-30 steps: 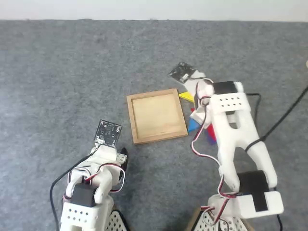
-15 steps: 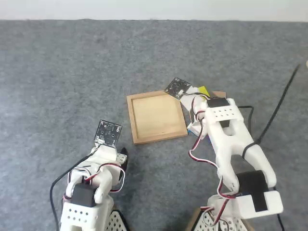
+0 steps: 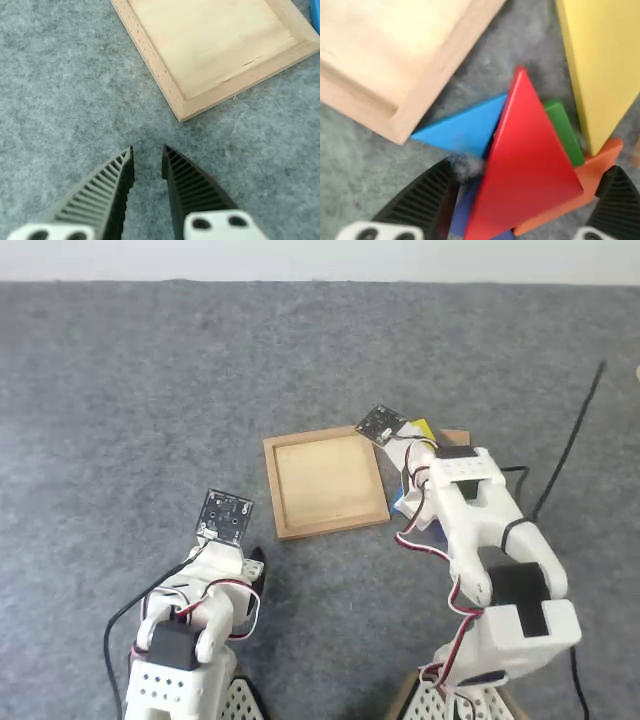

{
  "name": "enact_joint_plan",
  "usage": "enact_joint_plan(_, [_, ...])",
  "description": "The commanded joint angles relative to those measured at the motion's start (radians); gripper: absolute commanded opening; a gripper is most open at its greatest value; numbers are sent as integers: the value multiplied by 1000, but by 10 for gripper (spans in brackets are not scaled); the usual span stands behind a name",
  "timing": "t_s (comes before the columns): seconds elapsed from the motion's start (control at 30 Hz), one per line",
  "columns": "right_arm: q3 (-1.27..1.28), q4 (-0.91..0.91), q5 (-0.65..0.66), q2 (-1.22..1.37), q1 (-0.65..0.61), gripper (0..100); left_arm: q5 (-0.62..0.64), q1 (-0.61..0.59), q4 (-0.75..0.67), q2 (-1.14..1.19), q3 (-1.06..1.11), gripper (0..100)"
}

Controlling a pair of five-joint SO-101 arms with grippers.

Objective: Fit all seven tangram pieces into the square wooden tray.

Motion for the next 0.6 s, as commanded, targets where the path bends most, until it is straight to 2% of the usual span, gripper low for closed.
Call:
enact_joint_plan(0.0, [-46,2,-41,-4,21,397,9,-8,6,-21,-5,92])
enact_joint_plan(0.1, [-49,2,-46,-4,18,384,9,-8,6,-21,-5,92])
enact_joint_plan(0.33, [-51,2,-40,4,15,229,9,-8,6,-21,-5,92])
enact_joint_plan(0.57, [-49,7,-46,-2,15,217,9,-8,6,-21,-5,92])
